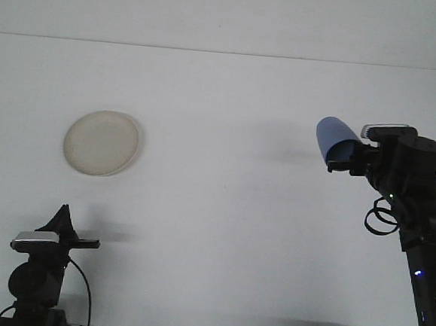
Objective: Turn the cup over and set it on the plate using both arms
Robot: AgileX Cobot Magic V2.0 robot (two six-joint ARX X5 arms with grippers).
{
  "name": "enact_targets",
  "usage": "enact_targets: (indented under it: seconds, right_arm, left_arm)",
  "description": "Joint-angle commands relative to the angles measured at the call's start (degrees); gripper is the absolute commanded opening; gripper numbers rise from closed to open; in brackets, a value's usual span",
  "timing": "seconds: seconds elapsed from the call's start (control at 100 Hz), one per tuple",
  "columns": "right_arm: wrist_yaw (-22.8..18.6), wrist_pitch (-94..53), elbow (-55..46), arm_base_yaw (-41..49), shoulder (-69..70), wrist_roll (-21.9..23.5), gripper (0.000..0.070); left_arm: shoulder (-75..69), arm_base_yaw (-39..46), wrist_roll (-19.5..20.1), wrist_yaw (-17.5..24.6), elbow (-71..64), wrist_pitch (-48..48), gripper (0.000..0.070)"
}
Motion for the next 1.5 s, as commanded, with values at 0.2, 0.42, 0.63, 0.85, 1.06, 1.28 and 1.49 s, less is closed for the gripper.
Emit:
enact_targets:
  seconds: [0.2,0.42,0.63,0.85,1.06,1.28,1.49]
  right_arm:
    - [0.1,-21.5,14.7,11.5,4.0,-1.0,0.0003]
    - [1.9,-32.9,18.5,23.4,11.5,-2.8,0.0003]
    - [3.6,-37.0,18.8,31.7,21.0,-4.3,0.0003]
    - [4.1,-37.0,19.0,36.5,29.9,-5.0,0.0003]
    - [5.4,-37.0,19.0,38.7,34.9,-5.1,0.0003]
    - [5.7,-37.0,19.1,39.3,36.9,-5.1,0.0003]
    - [5.9,-36.9,19.3,39.2,37.6,-5.4,0.0003]
  left_arm:
    - [0.0,0.1,0.4,-0.3,-1.0,0.7,0.0013]
    - [0.0,0.1,0.4,-0.3,-1.0,0.7,0.0013]
    - [0.0,0.1,0.4,-0.3,-1.0,0.8,0.0013]
    - [0.0,0.1,0.4,-0.3,-1.0,0.8,0.0013]
    - [0.0,0.1,0.4,-0.3,-1.0,0.8,0.0013]
    - [0.0,0.1,0.4,-0.3,-1.0,0.8,0.0013]
    - [0.0,0.1,0.4,-0.3,-1.0,0.8,0.0013]
